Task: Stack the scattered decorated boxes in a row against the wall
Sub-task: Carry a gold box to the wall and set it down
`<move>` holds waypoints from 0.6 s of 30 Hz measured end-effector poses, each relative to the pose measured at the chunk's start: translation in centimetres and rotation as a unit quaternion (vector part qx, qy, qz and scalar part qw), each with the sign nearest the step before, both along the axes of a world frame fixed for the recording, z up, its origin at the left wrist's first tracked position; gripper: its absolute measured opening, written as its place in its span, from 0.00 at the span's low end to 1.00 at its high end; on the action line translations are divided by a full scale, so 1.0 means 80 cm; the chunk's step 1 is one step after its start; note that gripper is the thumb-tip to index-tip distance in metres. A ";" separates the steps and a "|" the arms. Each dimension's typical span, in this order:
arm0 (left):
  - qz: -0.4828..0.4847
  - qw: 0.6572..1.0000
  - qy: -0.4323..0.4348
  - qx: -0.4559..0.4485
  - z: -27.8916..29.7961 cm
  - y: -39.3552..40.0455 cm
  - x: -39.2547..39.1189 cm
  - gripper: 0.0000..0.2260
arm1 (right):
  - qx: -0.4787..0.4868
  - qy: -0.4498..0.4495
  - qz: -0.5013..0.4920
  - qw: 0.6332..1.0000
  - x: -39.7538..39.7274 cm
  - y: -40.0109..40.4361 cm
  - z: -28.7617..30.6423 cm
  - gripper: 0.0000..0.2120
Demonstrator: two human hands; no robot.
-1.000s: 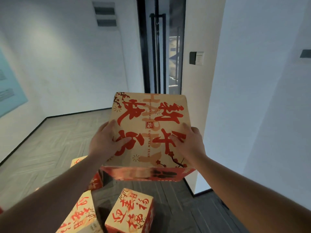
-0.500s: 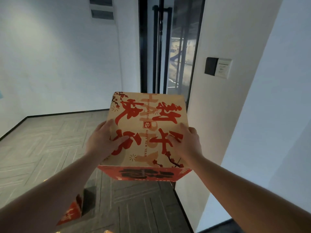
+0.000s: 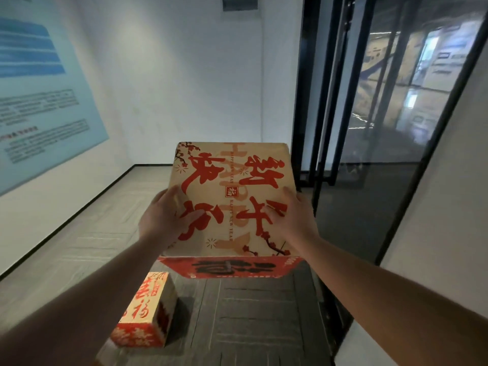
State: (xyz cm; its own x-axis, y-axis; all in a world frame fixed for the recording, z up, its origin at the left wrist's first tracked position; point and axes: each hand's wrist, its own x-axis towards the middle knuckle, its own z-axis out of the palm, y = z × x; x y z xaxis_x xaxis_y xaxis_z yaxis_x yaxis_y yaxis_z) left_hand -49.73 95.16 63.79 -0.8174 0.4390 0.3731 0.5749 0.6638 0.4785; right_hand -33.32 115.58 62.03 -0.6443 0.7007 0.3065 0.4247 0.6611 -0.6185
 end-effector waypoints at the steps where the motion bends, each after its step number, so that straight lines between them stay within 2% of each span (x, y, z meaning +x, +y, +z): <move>1: 0.015 1.000 -0.009 0.001 -0.003 0.008 -0.014 0.27 | 0.003 0.002 0.011 1.000 -0.021 0.011 -0.001 0.29; 5: 0.072 0.997 -0.039 0.007 -0.020 0.029 -0.080 0.29 | -0.033 0.000 0.066 0.997 -0.116 0.045 -0.012 0.24; 8: 0.099 0.993 -0.062 0.013 -0.038 0.046 -0.143 0.28 | -0.013 -0.009 0.082 0.996 -0.195 0.070 -0.035 0.27; 11: 0.102 0.991 -0.086 0.018 -0.060 0.071 -0.216 0.23 | 0.012 -0.035 0.089 0.995 -0.274 0.100 -0.055 0.28; 13: 0.108 0.989 -0.102 0.023 -0.072 0.088 -0.274 0.25 | 0.014 -0.050 0.087 0.995 -0.334 0.121 -0.064 0.29; 18: 0.094 0.989 -0.110 0.012 -0.067 0.135 -0.444 0.21 | -0.009 -0.038 0.099 0.994 -0.510 0.174 -0.060 0.29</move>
